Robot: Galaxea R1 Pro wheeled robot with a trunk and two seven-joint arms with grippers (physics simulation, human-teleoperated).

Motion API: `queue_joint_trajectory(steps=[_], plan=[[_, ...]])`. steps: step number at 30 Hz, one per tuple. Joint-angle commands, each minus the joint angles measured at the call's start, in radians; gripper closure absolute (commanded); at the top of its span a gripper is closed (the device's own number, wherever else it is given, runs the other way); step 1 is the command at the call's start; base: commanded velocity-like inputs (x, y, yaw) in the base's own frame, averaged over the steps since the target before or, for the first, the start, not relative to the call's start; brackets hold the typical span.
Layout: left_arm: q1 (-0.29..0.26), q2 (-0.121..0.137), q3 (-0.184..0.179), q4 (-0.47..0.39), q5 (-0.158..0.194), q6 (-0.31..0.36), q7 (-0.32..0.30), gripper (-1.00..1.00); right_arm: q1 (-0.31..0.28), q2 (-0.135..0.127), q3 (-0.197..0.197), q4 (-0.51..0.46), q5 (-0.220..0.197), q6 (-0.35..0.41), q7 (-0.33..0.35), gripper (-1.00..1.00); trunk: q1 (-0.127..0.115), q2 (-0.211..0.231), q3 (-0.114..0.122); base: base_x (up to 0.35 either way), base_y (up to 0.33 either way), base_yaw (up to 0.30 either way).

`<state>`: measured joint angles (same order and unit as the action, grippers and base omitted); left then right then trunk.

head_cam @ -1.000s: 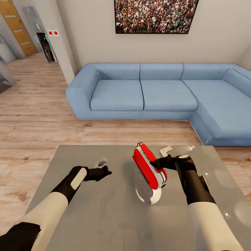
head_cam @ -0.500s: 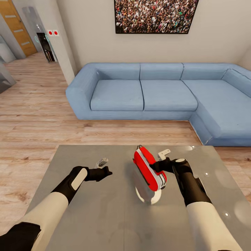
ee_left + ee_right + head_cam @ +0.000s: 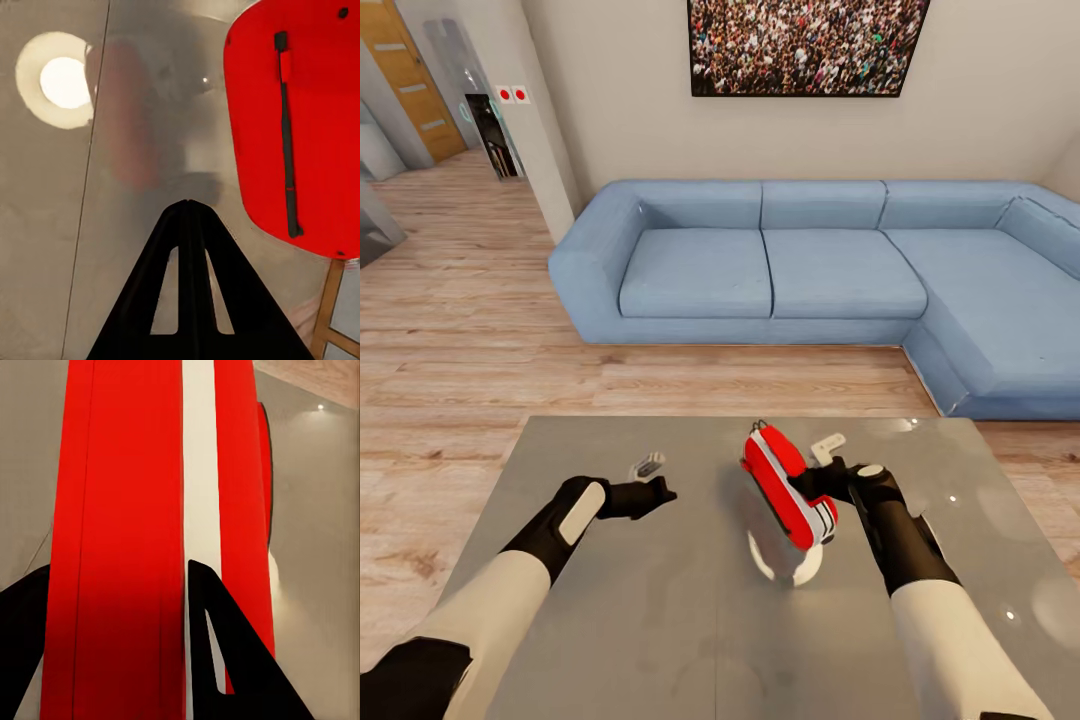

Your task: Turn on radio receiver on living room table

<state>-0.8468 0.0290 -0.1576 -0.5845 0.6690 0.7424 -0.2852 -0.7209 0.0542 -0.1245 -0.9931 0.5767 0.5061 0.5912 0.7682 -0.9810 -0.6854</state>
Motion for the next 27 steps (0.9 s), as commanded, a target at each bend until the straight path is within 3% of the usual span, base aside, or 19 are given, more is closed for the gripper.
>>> queue_joint_trajectory(steps=[1,5,9,16,27], plan=[[0.0,0.008,0.0,-0.001,0.001,0.0,0.0,1.0,0.0,0.0,0.0,0.003,-0.006,-0.005,-0.007,1.0,0.0,0.0,0.0,0.0,0.0,0.0],[0.0,0.034,0.0,-0.005,0.002,0.0,-0.006,1.0,0.0,0.0,0.0,0.008,-0.006,-0.012,-0.017,1.0,0.0,0.0,0.0,0.0,0.0,0.0],[0.0,0.044,0.0,0.002,-0.001,-0.001,-0.058,1.0,0.0,0.0,0.0,0.01,-0.006,-0.016,-0.02,1.0,0.0,0.0,0.0,0.0,0.0,0.0],[0.0,0.047,0.0,0.007,-0.003,-0.002,-0.091,1.0,0.0,-0.002,0.0,0.01,-0.051,-0.032,-0.023,1.0,0.0,0.0,0.0,0.0,0.0,0.0],[0.0,0.045,0.0,0.008,-0.004,-0.003,-0.092,1.0,0.0,-0.001,-0.01,0.01,-0.067,-0.061,-0.025,1.0,0.0,0.0,0.0,0.0,0.0,0.0]])
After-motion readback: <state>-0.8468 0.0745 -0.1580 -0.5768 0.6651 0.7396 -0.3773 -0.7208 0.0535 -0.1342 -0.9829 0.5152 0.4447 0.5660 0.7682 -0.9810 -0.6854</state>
